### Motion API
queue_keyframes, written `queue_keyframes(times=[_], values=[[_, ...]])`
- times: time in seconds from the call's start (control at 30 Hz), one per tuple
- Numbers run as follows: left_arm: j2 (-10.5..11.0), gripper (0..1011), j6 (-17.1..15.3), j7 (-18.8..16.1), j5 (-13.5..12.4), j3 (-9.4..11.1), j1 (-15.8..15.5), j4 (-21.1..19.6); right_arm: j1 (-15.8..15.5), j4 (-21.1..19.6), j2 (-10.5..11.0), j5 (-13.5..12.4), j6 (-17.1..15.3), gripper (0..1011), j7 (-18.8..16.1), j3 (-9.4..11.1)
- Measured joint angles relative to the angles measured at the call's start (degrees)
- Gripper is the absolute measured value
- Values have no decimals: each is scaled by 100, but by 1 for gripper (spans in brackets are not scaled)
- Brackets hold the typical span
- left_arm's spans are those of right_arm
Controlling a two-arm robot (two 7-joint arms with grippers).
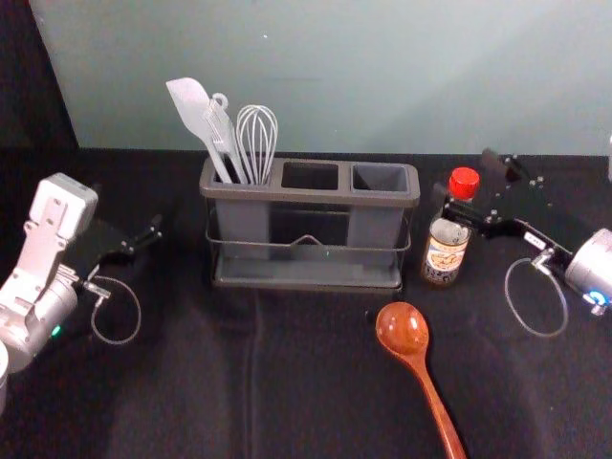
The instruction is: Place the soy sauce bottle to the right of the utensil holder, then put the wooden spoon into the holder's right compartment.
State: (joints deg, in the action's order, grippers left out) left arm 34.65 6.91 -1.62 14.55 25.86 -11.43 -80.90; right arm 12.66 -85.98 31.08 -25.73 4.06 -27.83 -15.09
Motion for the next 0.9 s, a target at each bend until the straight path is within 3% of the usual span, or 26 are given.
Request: queue_keyframes(times=[0.3,0.43,0.53,0.77,0.83,0.87,0.9], values=[[0,1005,0,0,0,0,0,0,-752,-1361,365,196,-357,1004,466,451],[0,1005,0,0,0,0,0,0,-1172,-1998,538,137,-715,1004,514,629],[0,1005,0,0,0,0,0,0,-1370,-2205,586,41,-768,1004,482,692],[0,1005,0,0,0,0,0,0,-1701,-2608,705,-160,-1076,1004,352,606],[0,1005,0,0,0,0,0,0,-1724,-2762,711,-148,-1463,1004,513,484],[0,1005,0,0,0,0,0,0,-1721,-2878,695,-72,-1808,1004,720,370],[0,1005,0,0,0,0,0,0,-1721,-2878,695,-72,-1808,1004,720,370]])
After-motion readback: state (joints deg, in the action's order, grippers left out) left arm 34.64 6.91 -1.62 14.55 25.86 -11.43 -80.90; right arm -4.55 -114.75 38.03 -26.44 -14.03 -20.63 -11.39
